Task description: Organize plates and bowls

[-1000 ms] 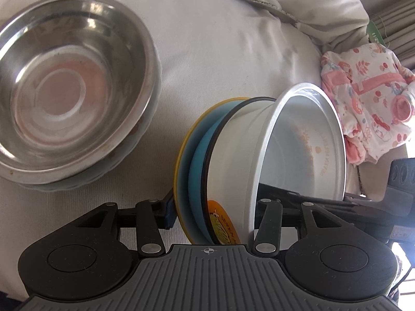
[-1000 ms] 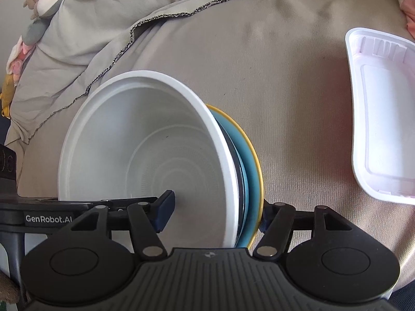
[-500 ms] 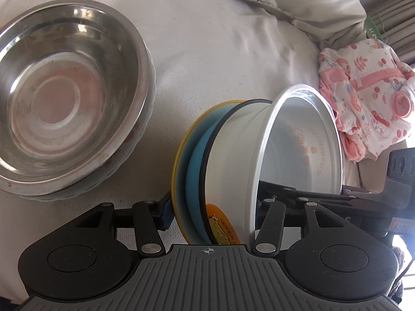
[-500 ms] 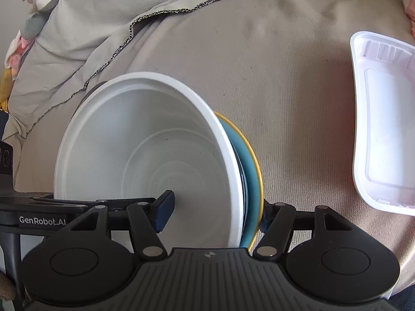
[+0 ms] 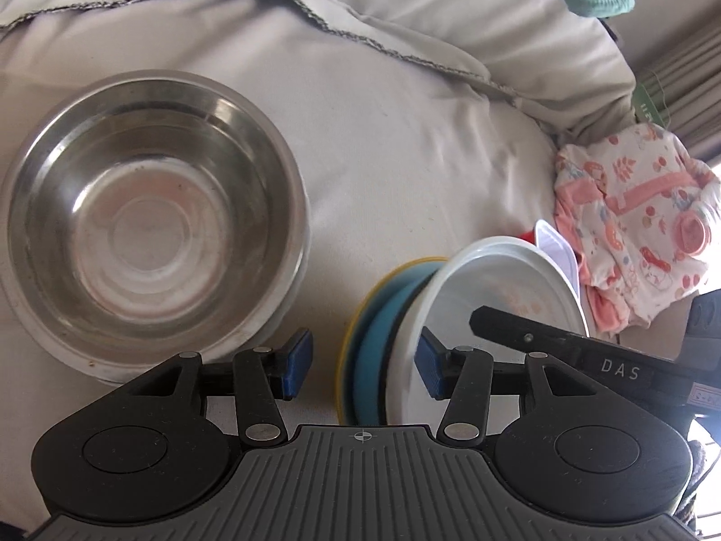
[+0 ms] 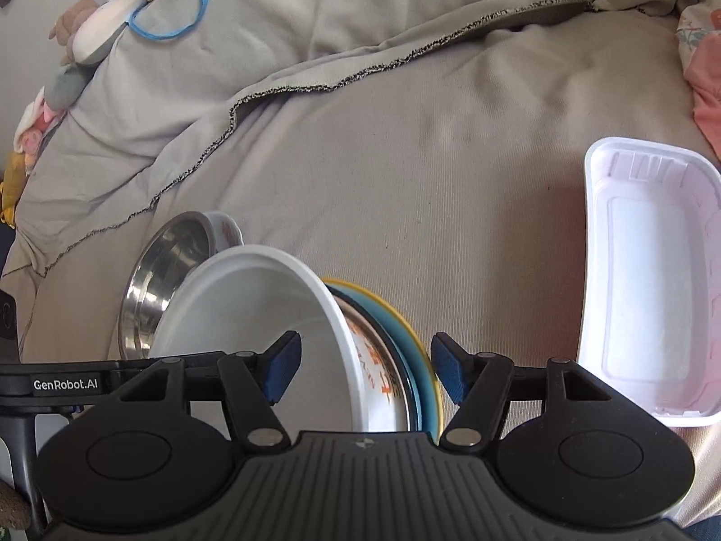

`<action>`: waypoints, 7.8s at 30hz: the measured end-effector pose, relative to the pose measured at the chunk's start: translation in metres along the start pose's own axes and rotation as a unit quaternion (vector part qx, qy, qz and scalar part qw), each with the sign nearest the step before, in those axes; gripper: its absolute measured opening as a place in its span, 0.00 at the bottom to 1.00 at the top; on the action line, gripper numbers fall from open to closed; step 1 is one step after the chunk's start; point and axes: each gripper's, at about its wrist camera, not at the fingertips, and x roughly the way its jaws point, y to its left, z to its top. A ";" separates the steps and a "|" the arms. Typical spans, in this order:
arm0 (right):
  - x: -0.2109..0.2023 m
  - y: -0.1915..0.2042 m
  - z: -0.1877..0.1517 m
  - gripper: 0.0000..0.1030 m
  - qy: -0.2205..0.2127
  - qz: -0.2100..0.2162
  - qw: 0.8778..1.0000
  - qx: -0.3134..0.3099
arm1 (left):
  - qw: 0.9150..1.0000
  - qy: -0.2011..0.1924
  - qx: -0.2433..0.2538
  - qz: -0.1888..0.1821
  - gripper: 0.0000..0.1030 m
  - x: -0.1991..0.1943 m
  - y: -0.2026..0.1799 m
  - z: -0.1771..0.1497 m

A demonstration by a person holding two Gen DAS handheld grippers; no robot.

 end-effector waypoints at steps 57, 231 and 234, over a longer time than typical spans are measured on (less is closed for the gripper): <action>0.008 -0.010 -0.016 0.61 0.073 0.015 0.997 0.027 | 0.997 0.045 0.054 -0.032 0.58 0.021 -0.031 -0.007; -0.001 -0.017 -0.059 0.54 -0.099 -0.064 0.992 0.038 | 0.999 0.016 0.051 -0.004 0.23 0.040 0.001 -0.045; 0.000 -0.014 -0.056 0.54 -0.095 -0.051 0.993 0.041 | 0.998 0.031 0.055 -0.008 0.23 0.045 -0.002 -0.051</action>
